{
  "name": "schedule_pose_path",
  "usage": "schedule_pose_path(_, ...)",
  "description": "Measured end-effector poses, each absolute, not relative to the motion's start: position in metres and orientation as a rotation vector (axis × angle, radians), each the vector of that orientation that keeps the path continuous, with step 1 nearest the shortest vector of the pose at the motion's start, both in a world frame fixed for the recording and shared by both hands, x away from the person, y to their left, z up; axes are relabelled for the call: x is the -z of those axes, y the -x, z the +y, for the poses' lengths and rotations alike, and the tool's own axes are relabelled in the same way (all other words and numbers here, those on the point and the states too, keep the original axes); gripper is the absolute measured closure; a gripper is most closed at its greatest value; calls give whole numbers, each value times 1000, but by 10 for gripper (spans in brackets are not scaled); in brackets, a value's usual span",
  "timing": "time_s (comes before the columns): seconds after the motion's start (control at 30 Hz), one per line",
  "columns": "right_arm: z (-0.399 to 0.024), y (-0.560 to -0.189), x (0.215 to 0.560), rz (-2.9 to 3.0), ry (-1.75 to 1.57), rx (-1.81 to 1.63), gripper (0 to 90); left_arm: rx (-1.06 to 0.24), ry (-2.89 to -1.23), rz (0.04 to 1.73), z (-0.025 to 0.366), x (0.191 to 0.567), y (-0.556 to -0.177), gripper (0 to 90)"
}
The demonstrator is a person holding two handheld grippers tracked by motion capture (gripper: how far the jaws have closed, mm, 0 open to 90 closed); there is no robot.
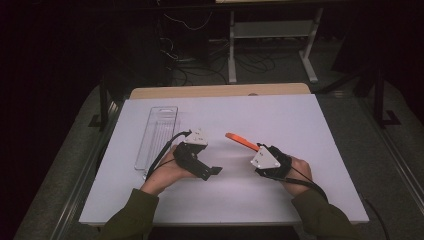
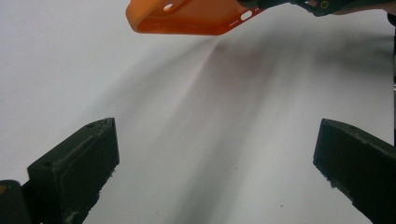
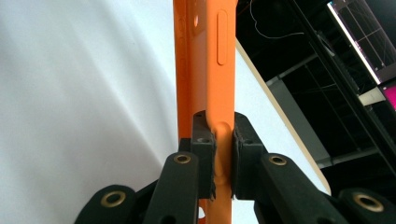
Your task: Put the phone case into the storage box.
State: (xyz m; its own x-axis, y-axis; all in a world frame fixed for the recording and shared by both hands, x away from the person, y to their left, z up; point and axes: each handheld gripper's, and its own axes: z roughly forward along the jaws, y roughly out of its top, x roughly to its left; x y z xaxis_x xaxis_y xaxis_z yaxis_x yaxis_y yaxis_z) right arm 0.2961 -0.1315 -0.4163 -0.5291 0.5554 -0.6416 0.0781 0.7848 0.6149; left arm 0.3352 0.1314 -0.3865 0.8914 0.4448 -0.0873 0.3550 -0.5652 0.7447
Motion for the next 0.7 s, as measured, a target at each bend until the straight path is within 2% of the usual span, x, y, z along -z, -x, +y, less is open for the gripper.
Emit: schedule_pose_path(0.7,-138,-301,411,2091,-641,-798,806,-141,-2226,574,131,387,-335,0)
